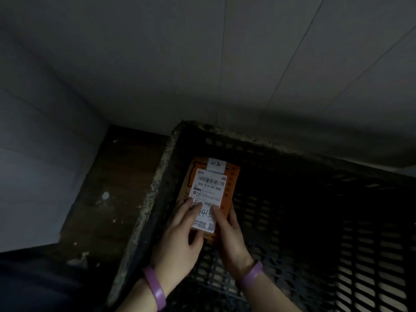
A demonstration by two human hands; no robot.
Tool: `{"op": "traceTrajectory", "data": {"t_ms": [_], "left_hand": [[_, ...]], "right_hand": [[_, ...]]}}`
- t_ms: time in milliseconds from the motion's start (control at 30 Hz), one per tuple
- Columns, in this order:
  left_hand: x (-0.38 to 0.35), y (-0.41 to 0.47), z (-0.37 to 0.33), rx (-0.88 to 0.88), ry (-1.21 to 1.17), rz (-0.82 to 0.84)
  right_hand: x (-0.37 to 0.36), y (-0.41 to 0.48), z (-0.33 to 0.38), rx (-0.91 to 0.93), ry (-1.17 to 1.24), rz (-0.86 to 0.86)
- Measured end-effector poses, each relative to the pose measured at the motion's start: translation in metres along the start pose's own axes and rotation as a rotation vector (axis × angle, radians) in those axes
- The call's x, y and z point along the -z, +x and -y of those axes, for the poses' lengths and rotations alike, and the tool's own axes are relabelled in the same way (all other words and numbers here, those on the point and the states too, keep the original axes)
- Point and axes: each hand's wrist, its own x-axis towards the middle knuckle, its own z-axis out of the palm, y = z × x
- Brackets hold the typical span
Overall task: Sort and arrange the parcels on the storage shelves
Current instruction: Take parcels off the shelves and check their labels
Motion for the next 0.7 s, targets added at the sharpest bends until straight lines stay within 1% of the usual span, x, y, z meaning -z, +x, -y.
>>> {"op": "traceTrajectory", "data": {"t_ms": [100, 167, 267, 333, 400, 500, 633, 700], "left_hand": [[-0.009, 0.001, 0.002, 0.004, 0.111, 0.033], [-0.012, 0.001, -0.001, 0.029, 0.14, 0.029], [-0.003, 0.0, -0.014, 0.066, 0.11, 0.029], [0.014, -0.005, -0.031, 0.093, 0.073, 0.031], [0.039, -0.019, -0.057, 0.108, 0.037, 0.024], [0.09, -0.05, -0.108, 0.072, 0.054, 0.029], [0.18, -0.106, -0.186, 0.066, 0.036, -0.008], [0.232, -0.139, -0.225, 0.095, -0.047, -0.04]], "right_hand": [[0.0, 0.003, -0.001, -0.005, -0.014, -0.01], [0.0, 0.003, 0.002, -0.007, -0.05, -0.035], [-0.004, -0.01, 0.018, -0.041, -0.152, -0.106], [-0.01, -0.032, 0.04, -0.092, -0.244, -0.173], [-0.023, -0.065, 0.073, -0.103, -0.318, -0.195], [-0.055, -0.126, 0.13, -0.069, -0.299, -0.179], [-0.121, -0.221, 0.209, 0.015, -0.296, -0.151], [-0.158, -0.272, 0.246, 0.028, -0.337, -0.153]]}}
